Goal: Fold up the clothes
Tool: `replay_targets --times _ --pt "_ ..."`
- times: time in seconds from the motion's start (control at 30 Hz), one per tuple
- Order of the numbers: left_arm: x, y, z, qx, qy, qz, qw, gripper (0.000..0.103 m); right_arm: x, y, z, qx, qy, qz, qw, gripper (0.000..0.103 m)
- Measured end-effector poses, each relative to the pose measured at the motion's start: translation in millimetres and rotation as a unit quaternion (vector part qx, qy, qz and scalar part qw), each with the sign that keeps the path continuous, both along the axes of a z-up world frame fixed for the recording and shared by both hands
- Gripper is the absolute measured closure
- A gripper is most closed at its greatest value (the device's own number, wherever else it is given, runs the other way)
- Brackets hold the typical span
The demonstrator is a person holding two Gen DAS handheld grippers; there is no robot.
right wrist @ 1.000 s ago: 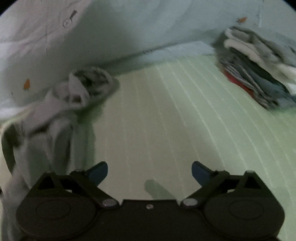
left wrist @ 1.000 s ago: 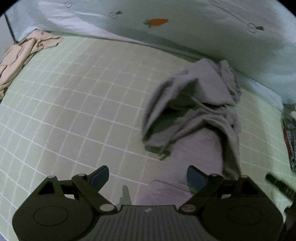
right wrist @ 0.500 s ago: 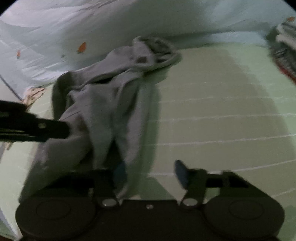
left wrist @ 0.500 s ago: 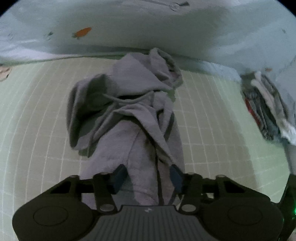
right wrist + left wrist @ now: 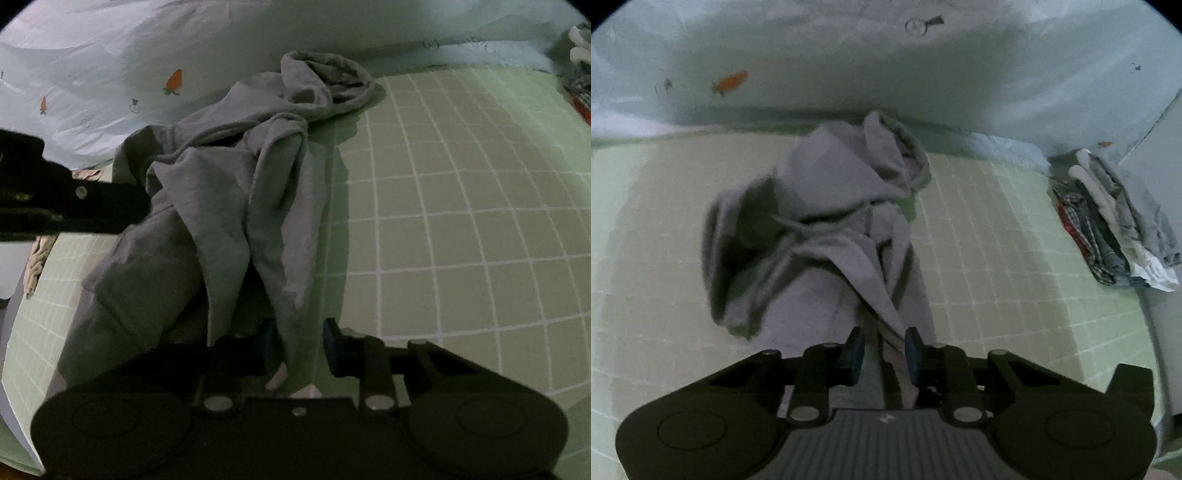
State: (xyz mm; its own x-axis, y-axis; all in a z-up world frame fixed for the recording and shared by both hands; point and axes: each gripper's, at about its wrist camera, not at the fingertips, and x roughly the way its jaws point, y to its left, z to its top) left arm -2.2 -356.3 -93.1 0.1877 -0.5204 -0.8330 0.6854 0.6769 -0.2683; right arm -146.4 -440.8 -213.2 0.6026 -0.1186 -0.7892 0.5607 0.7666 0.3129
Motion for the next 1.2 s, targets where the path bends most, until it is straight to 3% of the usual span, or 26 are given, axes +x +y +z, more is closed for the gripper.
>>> replay_targets --times 0.2,0.33,0.43,0.47,0.5,0.53,0.57,0.7,0.77,0.87,0.97,1.2 --pt "-1 -11 -19 -0.008 0.04 -0.007 0.9992 0.076 2 -1 -4 0.001 0.003 0.003 1.0 0.075" --pt "-2 -19 -27 -0.01 0.051 -0.016 0.9985 0.067 2 -1 -5 0.002 -0.001 0.004 1.0 0.076" --pt "-2 -24 -37 0.01 0.045 -0.013 0.9989 0.068 2 -2 -7 0.005 -0.005 0.006 1.0 0.086" --pt "0 -25 -40 0.015 0.046 -0.01 0.9988 0.07 2 -3 -8 0.008 -0.007 0.005 1.0 0.096" --pt "1 -25 -43 0.019 0.045 -0.006 0.9988 0.079 2 -3 -9 0.012 -0.008 0.005 1.0 0.098" --pt "4 -23 -44 0.024 0.042 0.0 0.9988 0.098 1 -3 -9 0.015 -0.01 0.004 1.0 0.099" --pt "6 -22 -45 0.03 0.037 0.007 0.9988 0.102 0 -4 -8 0.014 -0.015 0.002 1.0 0.099" --pt "19 -2 -34 0.019 0.021 0.042 0.9987 0.102 -12 -5 4 -0.013 -0.027 -0.016 0.999 0.1" --pt "24 14 -21 0.013 0.005 0.06 0.9981 0.102 -19 -8 15 -0.055 -0.022 -0.034 0.998 0.1" --pt "42 46 0 0.011 -0.016 0.107 0.9941 0.102 -35 -30 33 -0.149 0.001 -0.079 0.986 0.1" --pt "65 84 20 0.019 -0.045 0.168 0.9846 0.102 -51 -52 51 -0.24 0.024 -0.123 0.962 0.101" --pt "124 172 80 0.041 -0.147 0.288 0.9455 0.102 -75 -136 82 -0.36 0.068 -0.203 0.908 0.101"
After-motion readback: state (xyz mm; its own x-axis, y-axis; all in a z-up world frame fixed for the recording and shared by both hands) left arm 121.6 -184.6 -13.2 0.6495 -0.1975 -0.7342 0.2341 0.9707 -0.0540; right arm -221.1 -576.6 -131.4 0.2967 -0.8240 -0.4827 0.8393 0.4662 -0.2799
